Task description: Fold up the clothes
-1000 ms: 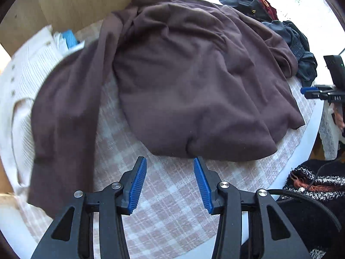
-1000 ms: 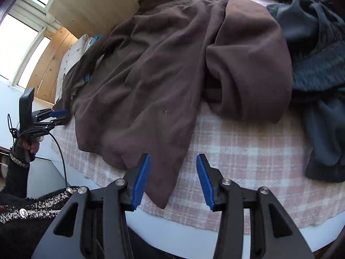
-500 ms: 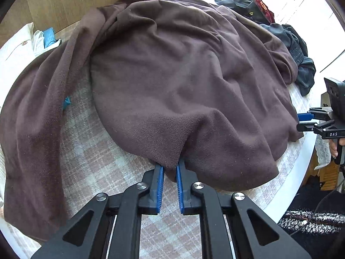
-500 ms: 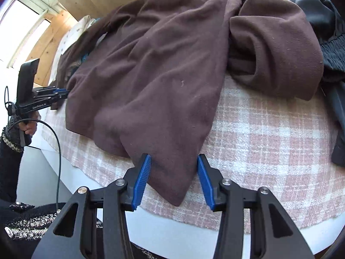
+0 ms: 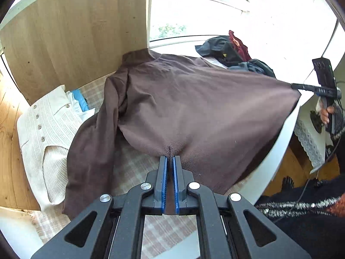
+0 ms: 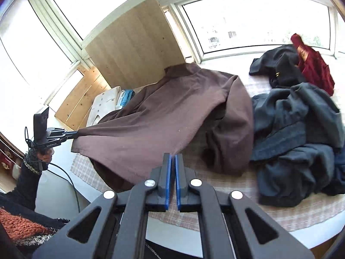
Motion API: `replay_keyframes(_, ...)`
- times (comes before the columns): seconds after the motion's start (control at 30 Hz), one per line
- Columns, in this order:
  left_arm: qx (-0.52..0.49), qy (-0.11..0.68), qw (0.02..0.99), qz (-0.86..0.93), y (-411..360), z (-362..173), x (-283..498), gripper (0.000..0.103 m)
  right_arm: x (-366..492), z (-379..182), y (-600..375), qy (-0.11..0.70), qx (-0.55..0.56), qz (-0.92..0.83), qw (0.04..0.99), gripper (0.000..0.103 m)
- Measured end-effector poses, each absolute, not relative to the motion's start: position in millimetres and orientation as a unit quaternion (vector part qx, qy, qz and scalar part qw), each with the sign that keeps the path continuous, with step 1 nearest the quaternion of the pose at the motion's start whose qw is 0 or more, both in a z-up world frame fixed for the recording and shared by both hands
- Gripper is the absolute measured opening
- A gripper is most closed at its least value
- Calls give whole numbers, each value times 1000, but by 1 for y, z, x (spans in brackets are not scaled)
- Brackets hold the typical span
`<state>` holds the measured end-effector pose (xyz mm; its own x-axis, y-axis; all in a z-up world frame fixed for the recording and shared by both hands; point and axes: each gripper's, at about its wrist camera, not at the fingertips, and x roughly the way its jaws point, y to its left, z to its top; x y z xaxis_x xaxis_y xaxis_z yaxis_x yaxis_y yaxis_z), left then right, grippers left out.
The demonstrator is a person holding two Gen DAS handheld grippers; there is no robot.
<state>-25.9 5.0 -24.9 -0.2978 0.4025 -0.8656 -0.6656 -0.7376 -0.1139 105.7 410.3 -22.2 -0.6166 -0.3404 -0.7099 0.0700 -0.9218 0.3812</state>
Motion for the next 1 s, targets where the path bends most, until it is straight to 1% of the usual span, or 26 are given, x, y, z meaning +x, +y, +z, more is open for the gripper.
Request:
replay_keyframes(0.03, -499, 140, 333, 788, 4, -29, -17, 5, 110, -21, 413, -142, 430, -886, 97, 4)
replay_keyframes(0.1, -541, 136, 327, 763, 1, -58, -2, 5, 113, -45, 414, -90, 479, -872, 43, 4)
replay_keyframes(0.13, -563, 140, 320, 749, 0, -76, 5, 5, 112, -68, 416, -90, 511, -855, 30, 4)
replay_keyframes(0.17, -583, 156, 308, 736, 0, -97, 10, 9, 112, -93, 422, -106, 540, -835, 26, 4)
replay_keyframes(0.23, -616, 177, 283, 713, -2, -134, 18, 9, 111, -127, 427, -127, 565, -815, 20, 4)
replay_keyframes(0.3, -628, 142, 260, 719, -15, -148, 16, 8, 111, -143, 427, -139, 556, -819, 24, 5)
replay_keyframes(0.33, -629, 121, 259, 723, -20, -150, 15, 9, 112, -148, 425, -145, 552, -820, 34, 6)
replay_keyframes(0.4, -619, 116, 256, 733, -23, -149, 19, 14, 114, -156, 417, -143, 553, -819, 61, 20)
replay_keyframes(0.47, -612, 123, 267, 734, -20, -150, 27, 24, 116, -166, 404, -114, 557, -818, 81, 25)
replay_keyframes(0.5, -610, 133, 274, 731, -17, -152, 32, 27, 119, -171, 397, -98, 558, -819, 90, 27)
replay_keyframes(0.53, -609, 144, 277, 729, -14, -156, 35, 30, 120, -177, 392, -87, 562, -817, 94, 28)
replay_keyframes(0.57, -609, 153, 281, 726, -11, -159, 38, 30, 120, -182, 388, -80, 565, -816, 97, 30)
replay_keyframes(0.7, -614, 154, 294, 716, -3, -173, 38, 33, 111, -201, 377, -70, 568, -812, 110, 31)
replay_keyframes(0.77, -614, 162, 296, 714, 2, -181, 36, 37, 106, -206, 372, -59, 572, -810, 113, 32)
replay_keyframes(0.83, -613, 176, 290, 713, 7, -187, 33, 37, 103, -207, 368, -44, 568, -814, 116, 33)
replay_keyframes(0.9, -611, 181, 283, 717, 8, -191, 28, 37, 100, -205, 364, -30, 563, -818, 117, 38)
replay_keyframes(1.0, -610, 161, 279, 724, 8, -194, 17, 36, 95, -204, 360, -27, 551, -825, 126, 38)
